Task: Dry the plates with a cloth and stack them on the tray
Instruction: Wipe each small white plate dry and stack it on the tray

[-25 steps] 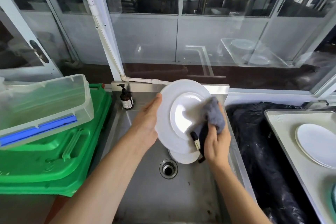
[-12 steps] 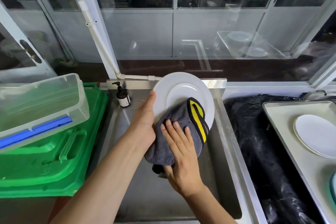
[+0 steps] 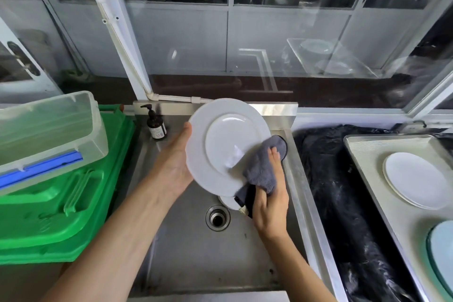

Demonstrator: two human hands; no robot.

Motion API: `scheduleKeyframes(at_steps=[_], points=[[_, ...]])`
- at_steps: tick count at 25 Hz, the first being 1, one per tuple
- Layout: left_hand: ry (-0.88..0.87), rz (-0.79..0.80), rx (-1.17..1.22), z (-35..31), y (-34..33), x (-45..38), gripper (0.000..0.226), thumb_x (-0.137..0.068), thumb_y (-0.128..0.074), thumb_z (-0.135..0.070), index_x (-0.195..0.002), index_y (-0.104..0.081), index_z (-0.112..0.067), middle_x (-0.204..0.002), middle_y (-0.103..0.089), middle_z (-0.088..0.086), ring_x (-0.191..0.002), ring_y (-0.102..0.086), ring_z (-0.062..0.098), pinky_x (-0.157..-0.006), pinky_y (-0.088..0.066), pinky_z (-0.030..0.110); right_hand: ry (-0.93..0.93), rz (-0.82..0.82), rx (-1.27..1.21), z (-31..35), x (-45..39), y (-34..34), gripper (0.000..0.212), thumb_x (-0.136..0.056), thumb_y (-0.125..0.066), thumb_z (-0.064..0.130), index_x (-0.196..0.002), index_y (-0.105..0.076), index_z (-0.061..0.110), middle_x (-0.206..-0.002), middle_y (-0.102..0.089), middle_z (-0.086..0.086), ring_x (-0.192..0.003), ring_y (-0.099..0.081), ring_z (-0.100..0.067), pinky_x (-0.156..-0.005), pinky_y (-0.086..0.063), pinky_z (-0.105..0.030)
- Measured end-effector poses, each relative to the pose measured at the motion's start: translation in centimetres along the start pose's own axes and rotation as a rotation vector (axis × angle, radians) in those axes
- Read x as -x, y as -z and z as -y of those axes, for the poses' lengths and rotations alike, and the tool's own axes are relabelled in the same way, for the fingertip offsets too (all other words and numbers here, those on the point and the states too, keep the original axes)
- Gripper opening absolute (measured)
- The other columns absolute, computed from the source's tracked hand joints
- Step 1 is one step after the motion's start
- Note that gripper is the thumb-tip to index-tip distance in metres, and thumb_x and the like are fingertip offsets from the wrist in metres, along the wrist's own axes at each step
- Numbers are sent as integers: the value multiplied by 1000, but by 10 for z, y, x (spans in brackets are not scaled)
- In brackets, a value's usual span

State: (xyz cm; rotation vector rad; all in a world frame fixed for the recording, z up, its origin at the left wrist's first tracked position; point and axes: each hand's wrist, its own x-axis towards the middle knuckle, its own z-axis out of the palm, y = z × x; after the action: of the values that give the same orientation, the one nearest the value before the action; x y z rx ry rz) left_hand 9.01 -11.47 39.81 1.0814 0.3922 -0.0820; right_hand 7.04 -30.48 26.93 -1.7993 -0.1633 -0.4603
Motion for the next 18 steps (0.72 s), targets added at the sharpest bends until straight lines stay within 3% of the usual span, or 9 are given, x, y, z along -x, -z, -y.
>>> scheduleKeyframes(at_steps=[4,8,10,13,16,18], points=[[-14,153,-71,6,4,1,49,-102,-43,-46,-137,-59,-16,-134,-67,7,-124,-63,25,-106,-46,47,-89,-72,-90,7,-40,7,61,-96,-42,26,-157,-39,28,-161,-40,13,-151,-32,-5,-125,-29,-43],[30,110,-87,17,1,4,45,-93,-58,-43,-128,-67,-15,-124,-72,8,-117,-67,25,-103,-49,44,78,-8,5,23,-73,11,58,-94,-46,22,-148,-46,44,-155,-44,22,-148,-35,-3,-124,-28,-34],[58,74,-90,26,-2,7,42,-94,-60,-39,-126,-68,-13,-120,-73,9,-114,-68,27,-100,-51,42,187,74,68,27,-80,11,60,-91,-47,20,-149,-49,35,-154,-43,25,-148,-35,-3,-125,-26,-37],[84,3,-89,35,-5,10,38,-96,-61,-35,-124,-69,-12,-117,-74,10,-110,-70,26,-94,-54,39,235,145,135,22,-74,12,64,-86,-47,20,-149,-50,20,-154,-46,15,-148,-36,-4,-125,-25,-37],[99,-92,-133,44,-7,8,36,-95,-64,-35,-124,-69,-15,-116,-75,7,-112,-69,28,-98,-53,41,81,154,74,9,-52,18,56,-92,-47,24,-148,-53,25,-149,-51,23,-142,-42,1,-118,-33,-21],[108,-122,-195,52,-6,5,40,-96,-64,-38,-129,-66,-17,-124,-71,5,-118,-65,27,-107,-47,48,-134,25,10,-1,-34,27,38,-98,-48,28,-133,-61,37,-126,-64,32,-123,-57,8,-98,-42,-7]])
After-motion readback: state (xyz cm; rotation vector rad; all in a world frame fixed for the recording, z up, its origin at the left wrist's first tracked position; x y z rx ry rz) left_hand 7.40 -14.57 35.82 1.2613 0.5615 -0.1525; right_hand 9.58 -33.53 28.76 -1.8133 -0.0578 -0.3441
